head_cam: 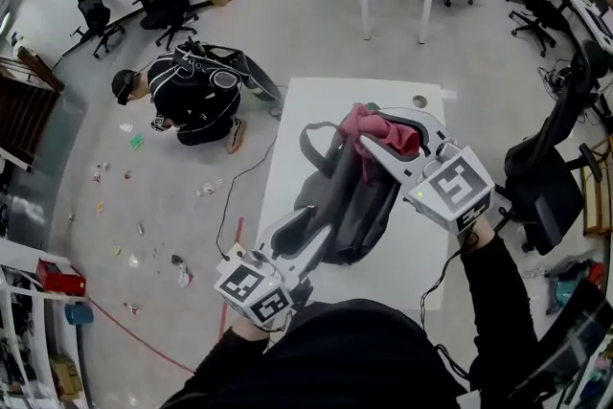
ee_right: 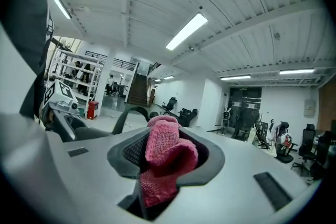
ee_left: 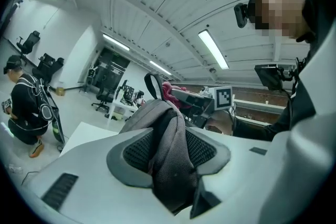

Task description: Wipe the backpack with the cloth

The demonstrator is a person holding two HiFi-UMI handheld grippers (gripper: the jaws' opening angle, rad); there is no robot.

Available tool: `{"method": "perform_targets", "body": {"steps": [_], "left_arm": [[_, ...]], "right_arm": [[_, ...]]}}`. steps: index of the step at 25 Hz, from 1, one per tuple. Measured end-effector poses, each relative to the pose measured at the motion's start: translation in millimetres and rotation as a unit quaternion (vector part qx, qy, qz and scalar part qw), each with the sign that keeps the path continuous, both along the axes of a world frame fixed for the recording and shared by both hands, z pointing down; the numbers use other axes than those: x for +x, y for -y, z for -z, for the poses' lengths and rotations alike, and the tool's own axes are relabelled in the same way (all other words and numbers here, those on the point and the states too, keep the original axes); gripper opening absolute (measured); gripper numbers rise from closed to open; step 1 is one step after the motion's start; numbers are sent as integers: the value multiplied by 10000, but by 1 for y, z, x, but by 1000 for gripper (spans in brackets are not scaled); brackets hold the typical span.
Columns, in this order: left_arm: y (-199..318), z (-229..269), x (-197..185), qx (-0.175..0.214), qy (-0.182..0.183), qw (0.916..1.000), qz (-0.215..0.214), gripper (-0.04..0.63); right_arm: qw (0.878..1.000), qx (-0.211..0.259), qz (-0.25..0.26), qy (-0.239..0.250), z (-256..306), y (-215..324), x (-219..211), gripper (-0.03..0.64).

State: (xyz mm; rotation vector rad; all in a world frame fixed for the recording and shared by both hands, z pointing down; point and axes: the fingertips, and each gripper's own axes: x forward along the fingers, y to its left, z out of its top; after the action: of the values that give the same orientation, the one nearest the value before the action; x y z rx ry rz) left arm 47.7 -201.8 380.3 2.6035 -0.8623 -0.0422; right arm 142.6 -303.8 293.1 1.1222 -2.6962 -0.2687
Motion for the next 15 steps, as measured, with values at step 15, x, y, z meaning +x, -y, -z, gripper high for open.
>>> {"method": "perform_targets", "body": {"steps": [15], "left_arm": [[-3, 8, 0, -26, 59, 9999, -154, 195]], "right_arm": [[9990, -7, -340, -296, 22, 23, 2, 141]]}}
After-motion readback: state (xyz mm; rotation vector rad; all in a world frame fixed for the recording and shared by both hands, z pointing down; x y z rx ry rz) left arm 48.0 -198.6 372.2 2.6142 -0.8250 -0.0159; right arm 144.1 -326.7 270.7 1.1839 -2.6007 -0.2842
